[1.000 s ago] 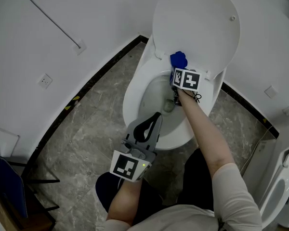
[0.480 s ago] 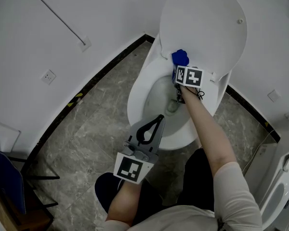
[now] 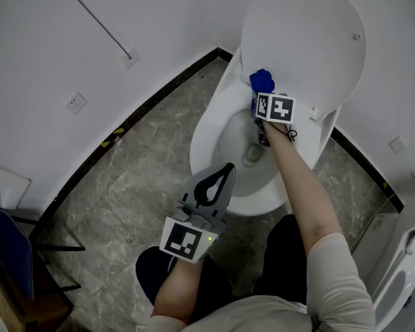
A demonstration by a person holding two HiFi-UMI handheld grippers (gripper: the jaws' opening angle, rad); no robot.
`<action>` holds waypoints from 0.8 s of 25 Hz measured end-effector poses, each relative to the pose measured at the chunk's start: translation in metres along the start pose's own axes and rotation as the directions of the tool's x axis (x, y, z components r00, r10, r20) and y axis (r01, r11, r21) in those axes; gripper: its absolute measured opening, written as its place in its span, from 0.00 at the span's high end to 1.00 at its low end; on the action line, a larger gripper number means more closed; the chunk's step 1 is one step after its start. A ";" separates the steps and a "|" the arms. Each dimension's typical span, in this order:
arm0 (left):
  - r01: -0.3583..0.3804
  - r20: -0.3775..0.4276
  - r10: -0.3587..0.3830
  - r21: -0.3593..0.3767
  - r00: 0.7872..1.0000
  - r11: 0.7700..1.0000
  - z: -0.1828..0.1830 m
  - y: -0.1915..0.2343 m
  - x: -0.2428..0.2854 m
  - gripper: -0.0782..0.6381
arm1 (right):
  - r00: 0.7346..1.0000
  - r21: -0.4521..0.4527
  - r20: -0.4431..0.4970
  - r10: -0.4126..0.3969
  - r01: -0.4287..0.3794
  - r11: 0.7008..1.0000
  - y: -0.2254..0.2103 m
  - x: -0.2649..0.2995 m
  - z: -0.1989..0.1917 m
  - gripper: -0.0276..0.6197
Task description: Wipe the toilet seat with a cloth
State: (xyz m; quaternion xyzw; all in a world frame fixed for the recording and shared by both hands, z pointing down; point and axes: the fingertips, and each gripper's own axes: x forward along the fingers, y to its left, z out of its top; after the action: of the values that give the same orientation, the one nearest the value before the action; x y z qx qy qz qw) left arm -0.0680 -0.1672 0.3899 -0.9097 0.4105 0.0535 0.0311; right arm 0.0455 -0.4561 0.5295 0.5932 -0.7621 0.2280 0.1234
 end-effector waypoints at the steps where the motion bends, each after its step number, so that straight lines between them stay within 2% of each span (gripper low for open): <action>1: -0.002 -0.002 0.002 0.003 1.000 1.000 0.000 0.001 -0.001 0.88 | 1.000 -0.002 -0.002 0.002 -0.002 1.000 0.001 0.001 0.000 0.86; 14: -0.032 -0.002 0.032 -0.004 0.999 0.999 0.002 0.010 -0.007 0.88 | 0.999 -0.007 -0.011 0.046 -0.046 0.999 0.016 0.011 0.002 0.86; 20: -0.052 0.003 0.052 -0.015 0.999 0.999 0.003 0.019 -0.013 0.88 | 0.998 0.026 -0.010 0.065 -0.065 0.998 0.022 0.014 0.002 0.86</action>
State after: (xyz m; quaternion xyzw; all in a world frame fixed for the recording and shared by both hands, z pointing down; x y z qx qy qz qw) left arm -0.0912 -0.1696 0.3885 -0.8988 0.4338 0.0589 0.0238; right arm 0.0208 -0.4651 0.5297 0.5684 -0.7774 0.2448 0.1124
